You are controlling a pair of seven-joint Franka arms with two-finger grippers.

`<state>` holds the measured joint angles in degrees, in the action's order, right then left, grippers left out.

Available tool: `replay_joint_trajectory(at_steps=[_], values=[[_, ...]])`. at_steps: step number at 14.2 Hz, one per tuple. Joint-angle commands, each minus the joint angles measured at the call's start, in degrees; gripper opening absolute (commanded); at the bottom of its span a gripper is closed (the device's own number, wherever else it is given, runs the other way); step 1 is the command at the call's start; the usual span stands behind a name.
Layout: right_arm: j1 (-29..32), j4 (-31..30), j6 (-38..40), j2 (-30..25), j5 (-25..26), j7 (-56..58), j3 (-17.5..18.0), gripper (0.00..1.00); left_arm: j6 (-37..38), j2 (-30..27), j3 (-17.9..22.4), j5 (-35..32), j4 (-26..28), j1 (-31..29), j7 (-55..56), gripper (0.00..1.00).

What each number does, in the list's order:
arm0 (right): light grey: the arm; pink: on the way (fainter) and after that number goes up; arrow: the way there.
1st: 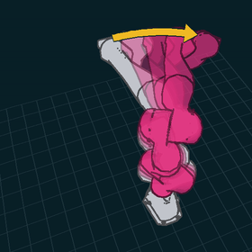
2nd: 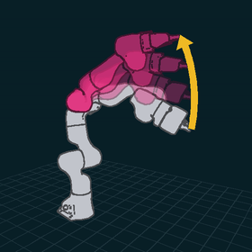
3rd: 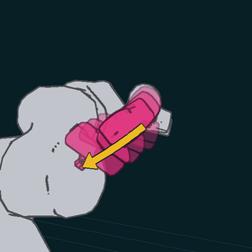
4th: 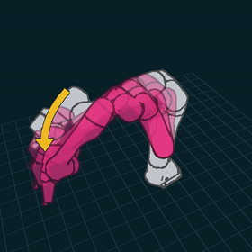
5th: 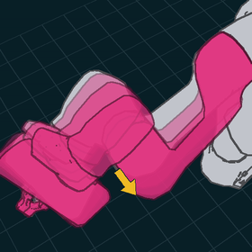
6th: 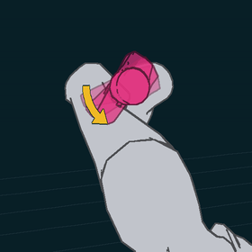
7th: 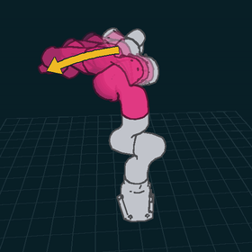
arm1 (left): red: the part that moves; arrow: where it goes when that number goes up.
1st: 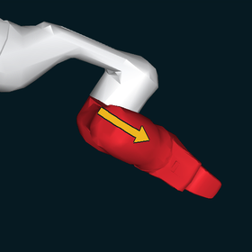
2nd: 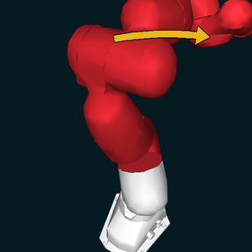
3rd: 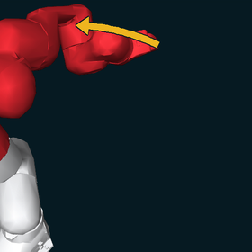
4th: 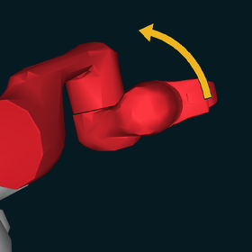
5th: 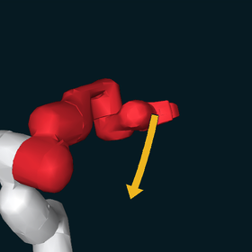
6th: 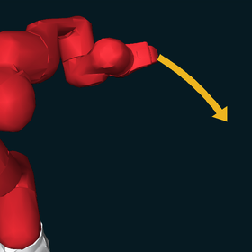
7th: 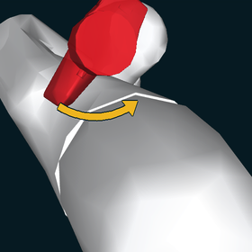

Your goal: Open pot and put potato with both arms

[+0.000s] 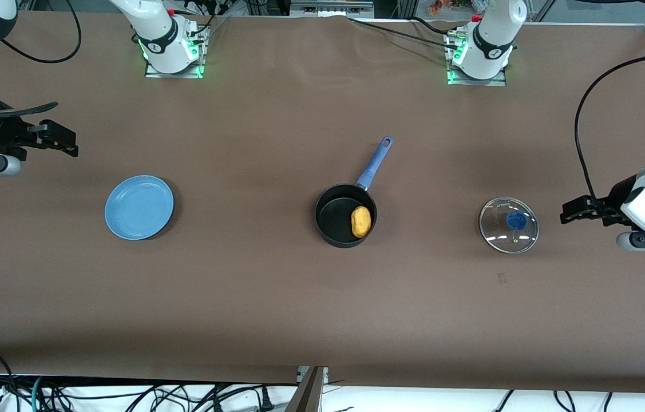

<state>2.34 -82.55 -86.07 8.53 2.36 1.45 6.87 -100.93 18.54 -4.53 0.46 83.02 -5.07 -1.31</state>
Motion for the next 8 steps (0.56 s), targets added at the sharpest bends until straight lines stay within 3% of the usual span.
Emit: replay_joint_trajectory(at_steps=[1, 8], values=[[0.39, -0.24, 0.38, -0.27, -0.87, 1.01, 0.25, 1.0, 2.23, 1.05, 0.22, -2.92, -3.3, 2.7, 2.54, 0.94], [0.39, -0.24, 0.38, -0.27, -0.96, 1.01, 0.25, 1.0, 2.32, 0.79, -0.21, -2.84, -3.56, 2.79, 2.46, 1.0]])
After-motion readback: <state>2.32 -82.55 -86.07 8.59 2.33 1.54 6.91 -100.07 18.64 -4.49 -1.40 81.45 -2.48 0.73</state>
